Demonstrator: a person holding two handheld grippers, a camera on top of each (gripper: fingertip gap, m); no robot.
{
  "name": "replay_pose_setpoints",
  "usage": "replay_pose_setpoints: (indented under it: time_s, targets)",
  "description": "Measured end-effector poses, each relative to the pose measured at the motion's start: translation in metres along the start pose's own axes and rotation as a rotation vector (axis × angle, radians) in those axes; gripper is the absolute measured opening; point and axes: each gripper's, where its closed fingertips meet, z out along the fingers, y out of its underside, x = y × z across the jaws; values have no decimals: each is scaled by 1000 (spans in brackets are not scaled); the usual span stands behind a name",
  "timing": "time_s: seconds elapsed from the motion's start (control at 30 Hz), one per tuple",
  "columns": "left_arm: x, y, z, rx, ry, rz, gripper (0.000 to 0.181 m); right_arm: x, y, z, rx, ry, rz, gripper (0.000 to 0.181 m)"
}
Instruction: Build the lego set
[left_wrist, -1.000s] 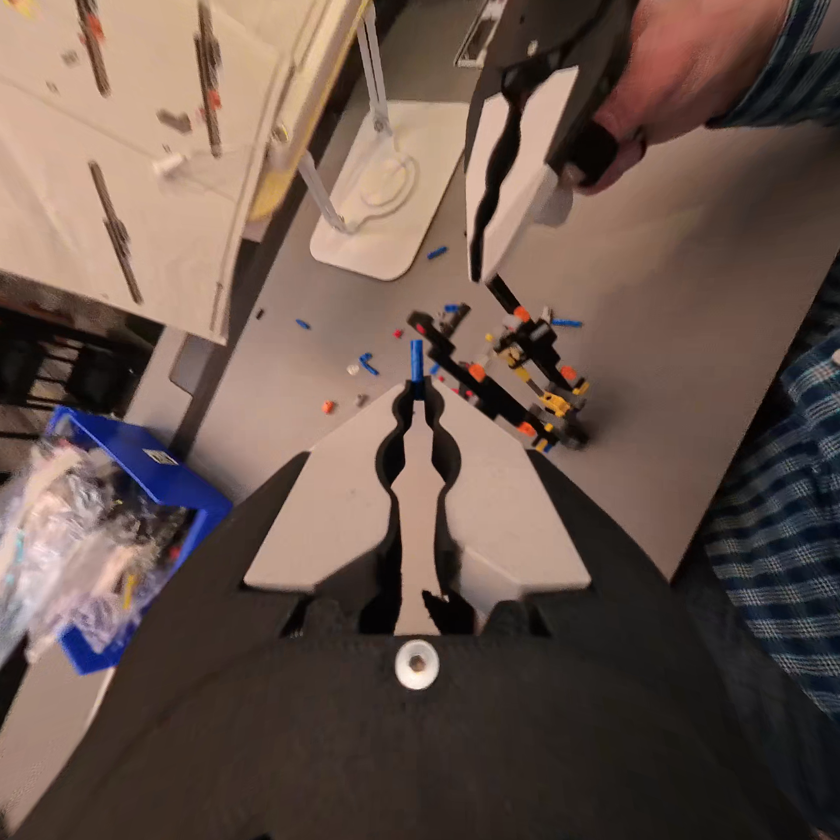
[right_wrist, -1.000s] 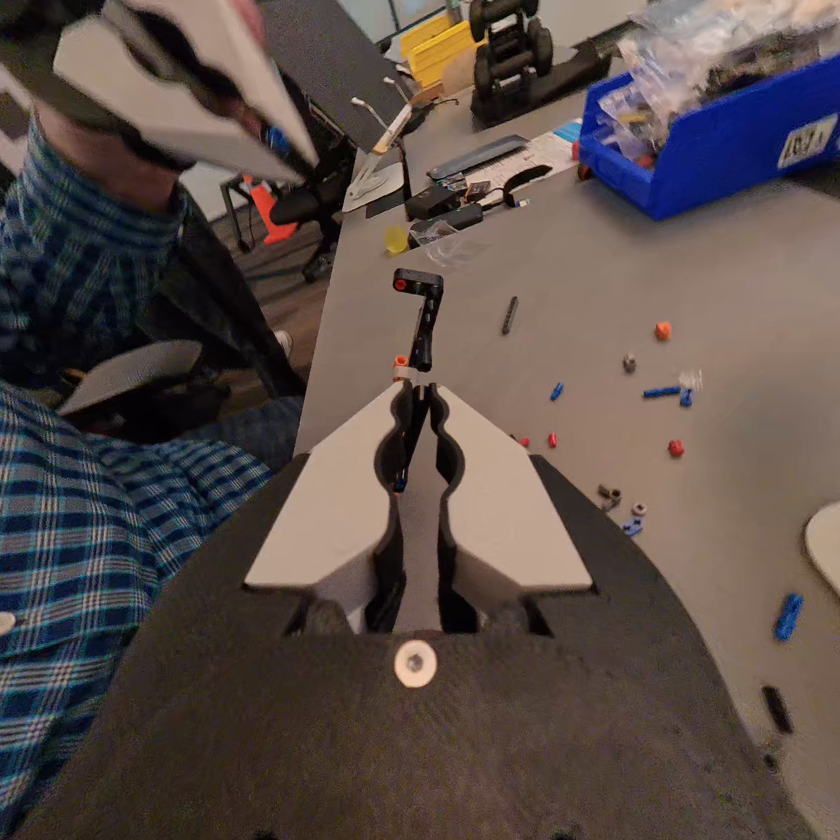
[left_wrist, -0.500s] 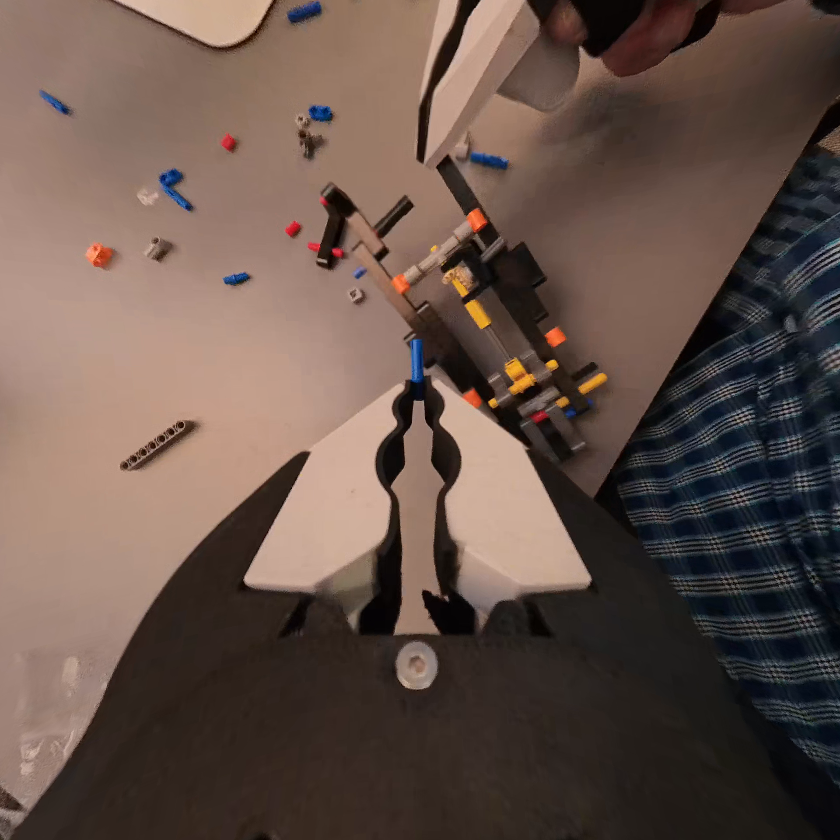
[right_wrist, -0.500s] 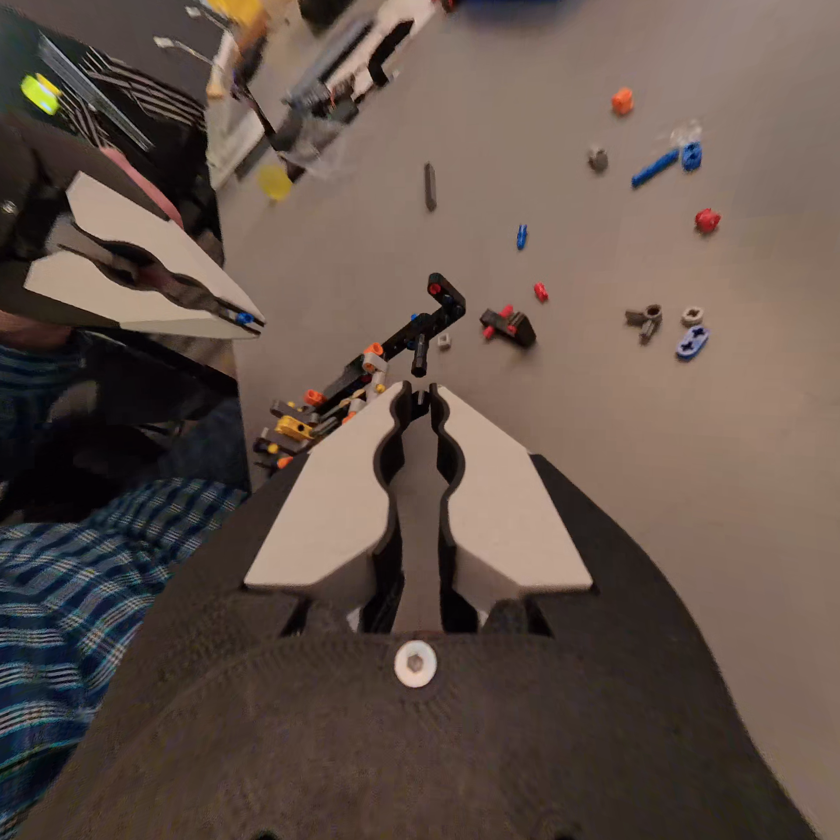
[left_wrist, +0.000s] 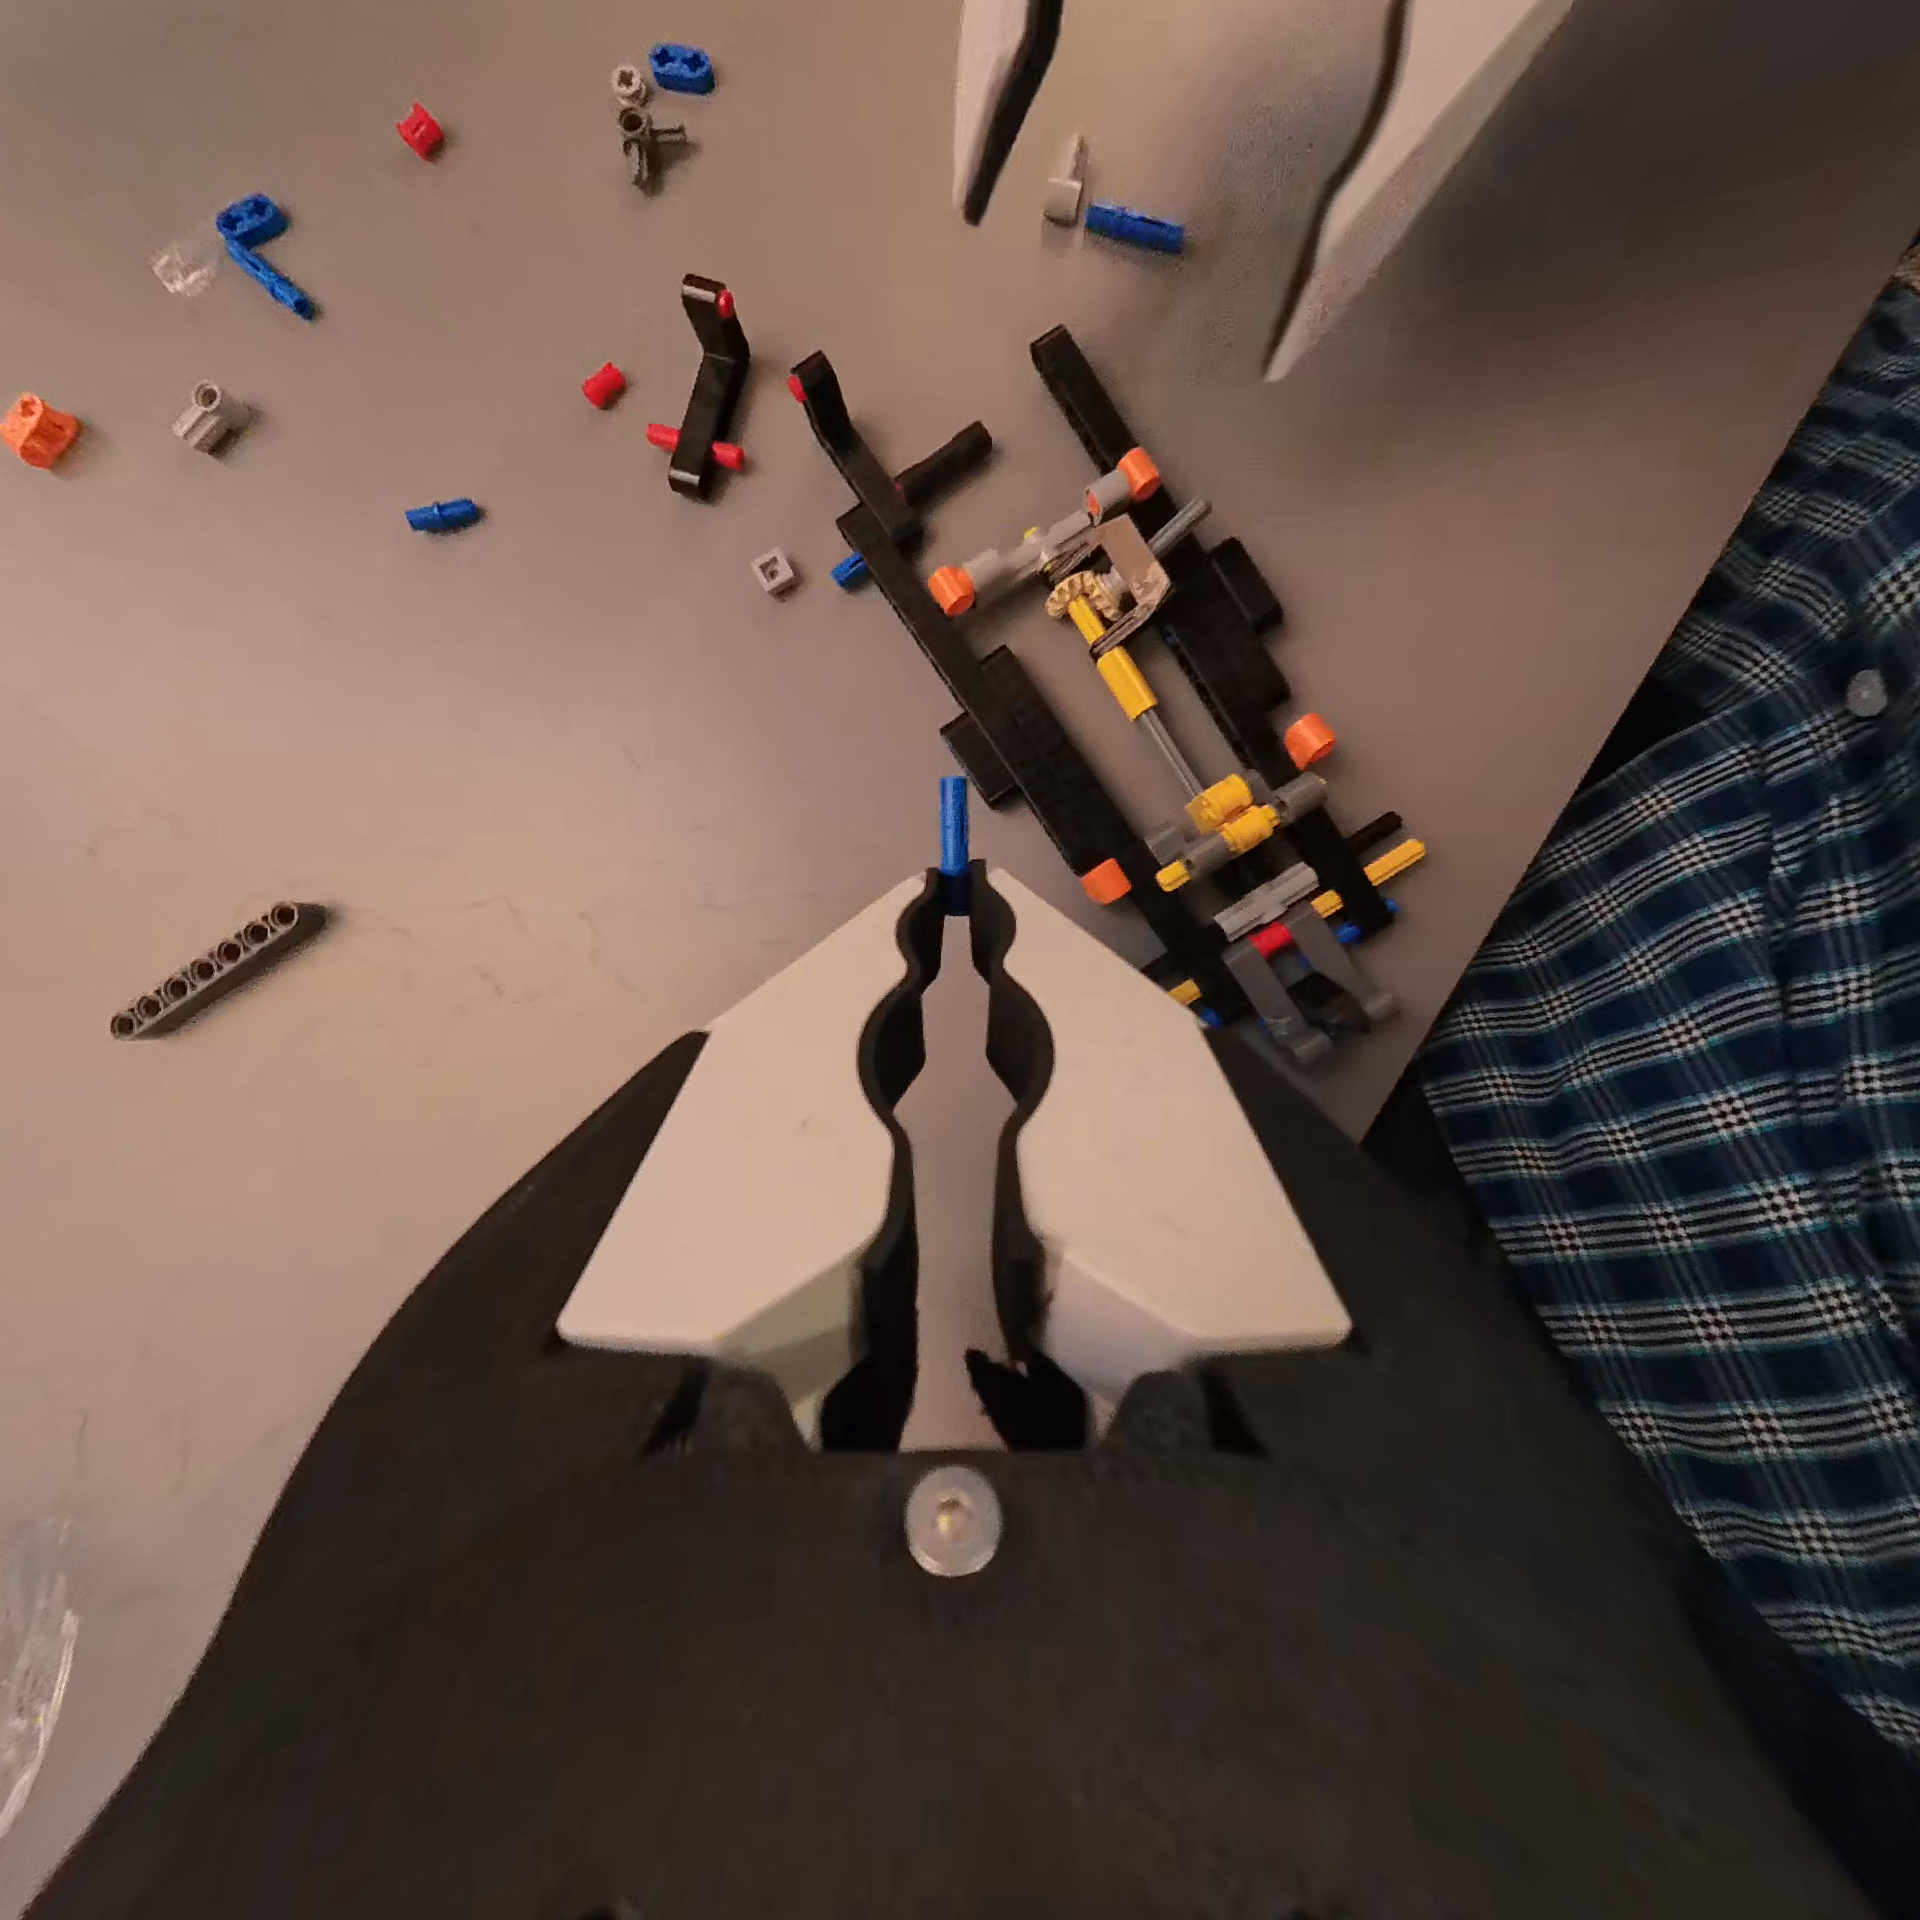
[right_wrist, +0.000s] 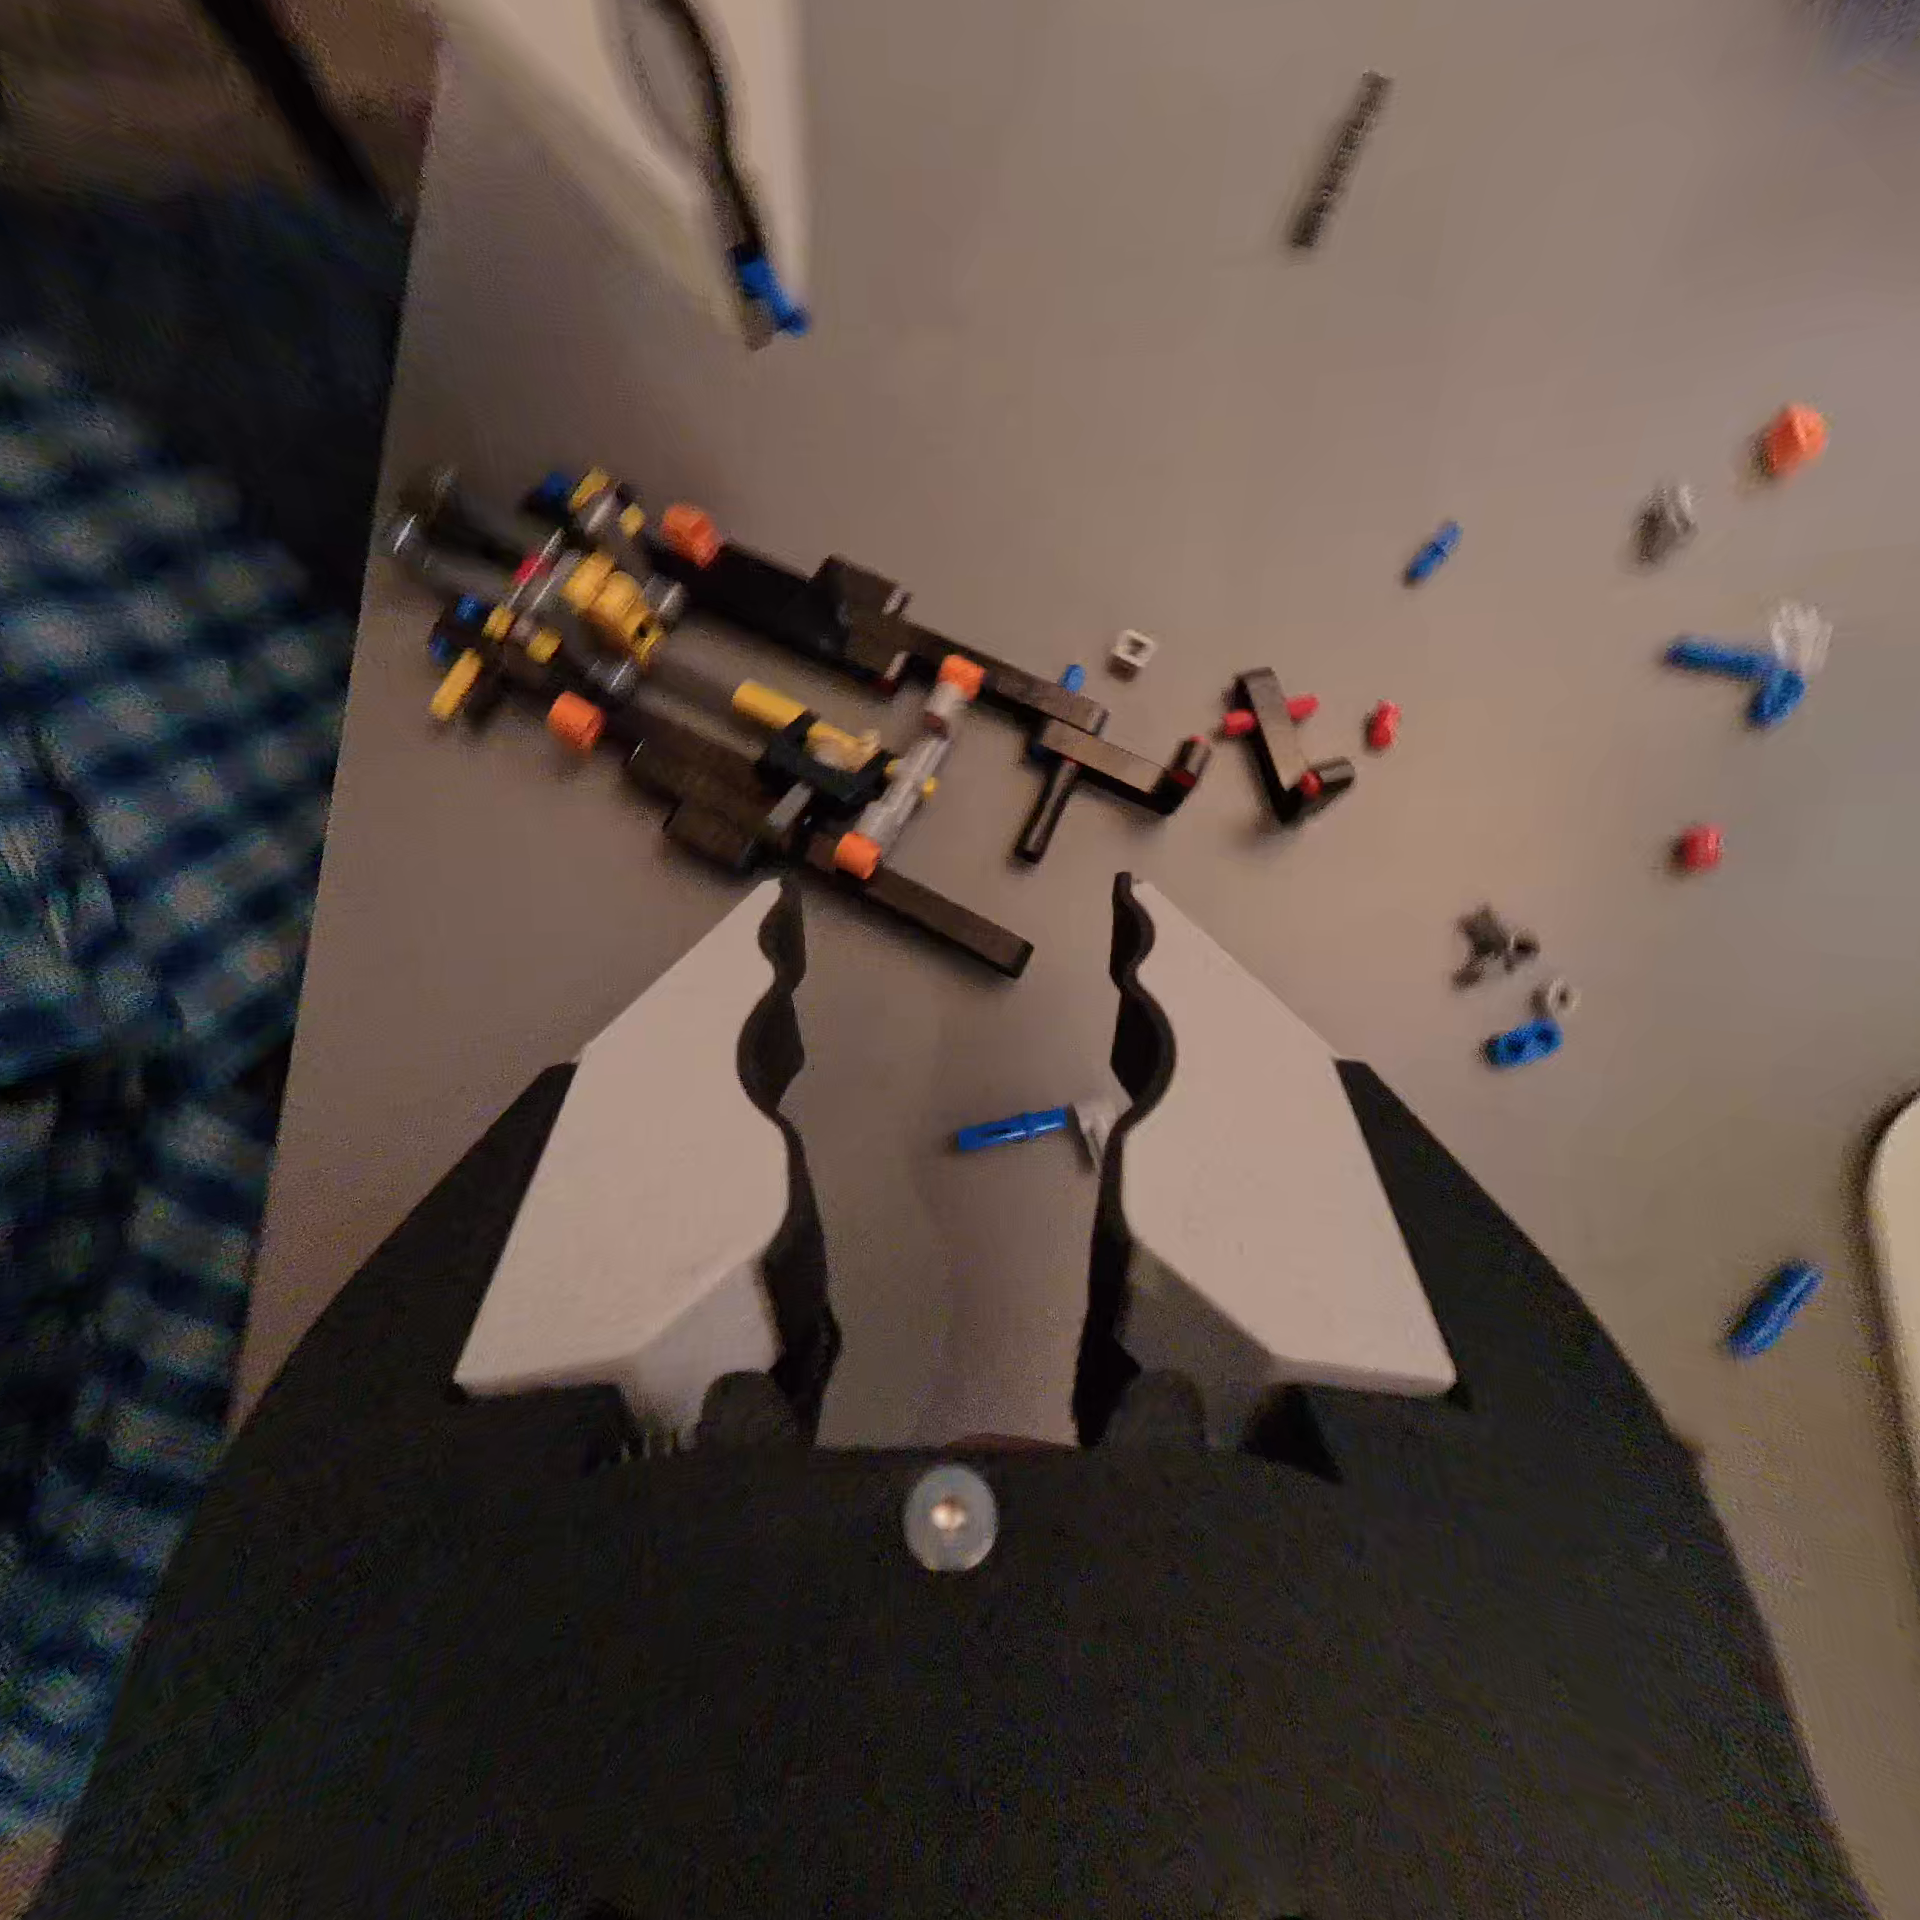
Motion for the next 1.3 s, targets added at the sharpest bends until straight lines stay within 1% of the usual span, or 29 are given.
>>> replay_pose_setpoints:
  time_s: [0.1,0.2,0.27,0.37,0.43,0.5,0.53,0.57,0.7,0.77,0.83,0.93,1.13,1.3]
  targets:
    - [-2,-1,4,-6,7,7,3,-4,-11,1,-30,-43,-253,68]
    - [-4,-1,10,-26,24,19,2,-3,-12,17,-114,-127,-453,80]
    - [-8,0,14,-31,34,20,2,-1,-8,27,-174,-191,-547,87]
    - [-7,-1,17,-13,72,3,2,0,-7,36,-213,-285,-617,89]
    - [-6,1,21,-15,86,2,2,0,-1,39,-239,-358,-621,88]
    - [-4,3,24,-21,99,4,2,0,7,42,-273,-421,-616,80]
    - [-3,4,26,-26,107,5,2,0,6,42,-264,-446,-604,75]
    - [-2,5,28,-29,112,7,2,0,6,43,-261,-460,-602,71]
    - [-3,6,30,-24,123,0,2,-3,4,45,-261,-480,-605,70]
    - [-5,7,30,-27,124,-4,2,-5,2,45,-266,-490,-570,67]
    - [-6,8,31,-29,121,-5,2,-6,-1,46,-266,-488,-509,67]
    - [-12,12,29,-42,106,0,3,-7,-2,47,-261,-452,-477,66]
    - [-19,14,27,-42,95,8,2,-14,-5,51,-260,-372,-472,65]
    - [-18,16,29,-61,87,30,2,-18,-7,53,-250,-343,-447,64]
